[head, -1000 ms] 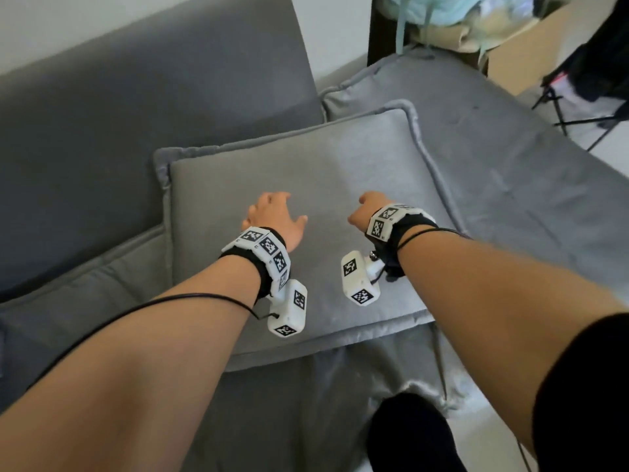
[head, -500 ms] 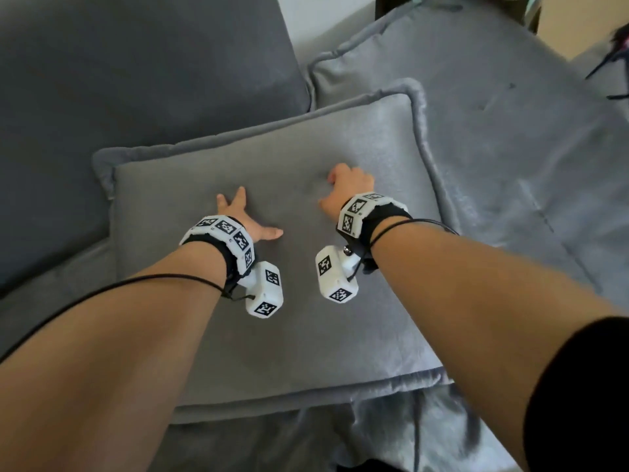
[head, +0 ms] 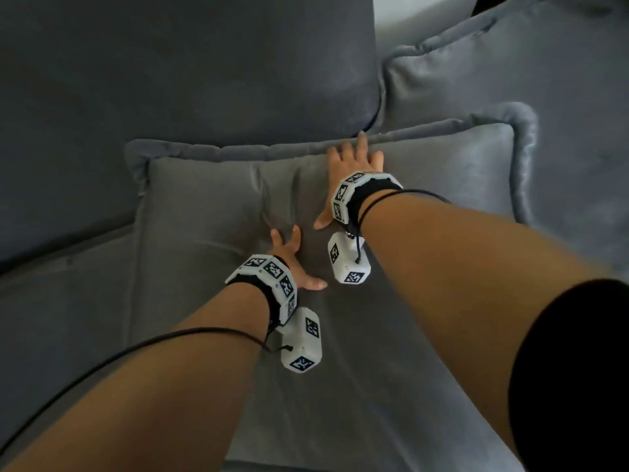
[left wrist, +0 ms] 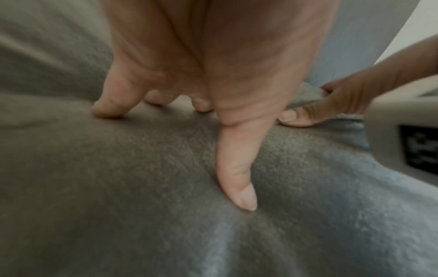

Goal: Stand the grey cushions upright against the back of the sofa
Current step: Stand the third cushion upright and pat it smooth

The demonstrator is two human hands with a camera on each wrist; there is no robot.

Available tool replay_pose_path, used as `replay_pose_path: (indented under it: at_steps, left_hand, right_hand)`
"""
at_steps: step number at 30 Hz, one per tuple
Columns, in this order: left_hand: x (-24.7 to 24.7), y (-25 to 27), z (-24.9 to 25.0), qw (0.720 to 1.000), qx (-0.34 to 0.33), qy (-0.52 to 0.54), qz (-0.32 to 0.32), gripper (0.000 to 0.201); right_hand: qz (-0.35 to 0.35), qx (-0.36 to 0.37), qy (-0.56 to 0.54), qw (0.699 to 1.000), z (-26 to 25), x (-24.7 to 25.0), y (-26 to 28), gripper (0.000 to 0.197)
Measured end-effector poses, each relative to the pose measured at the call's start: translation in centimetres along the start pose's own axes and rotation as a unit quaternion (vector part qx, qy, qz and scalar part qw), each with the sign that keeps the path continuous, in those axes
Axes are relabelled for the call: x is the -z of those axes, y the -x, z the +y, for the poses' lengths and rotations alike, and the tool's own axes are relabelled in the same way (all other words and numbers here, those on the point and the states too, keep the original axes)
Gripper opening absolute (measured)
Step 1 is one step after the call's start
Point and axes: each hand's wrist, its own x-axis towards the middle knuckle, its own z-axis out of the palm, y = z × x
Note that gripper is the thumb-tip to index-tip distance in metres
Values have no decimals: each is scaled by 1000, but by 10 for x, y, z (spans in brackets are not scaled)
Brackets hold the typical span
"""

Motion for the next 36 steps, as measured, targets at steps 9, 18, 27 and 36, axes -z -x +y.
replay_pose_path:
  at_steps: [9,18,27,36]
  left_hand:
    - [-2,-19,-6,1000,1,1,-26,131]
    - [-6,-12,-2,1000,-2,-23,-6,130]
    - [-9,12,-21,995,-66,-75,-28,123]
    - [72,97,-87,978,-106,-52,174,55]
  right_hand:
    - [-6,53,44,998,-17,-7,-32,117]
    - [35,63,51,996,-22,-15,-20,98]
    - [68,32,46,996,-35,-11,30,61]
    - [53,25,40,997,-69,33,119,50]
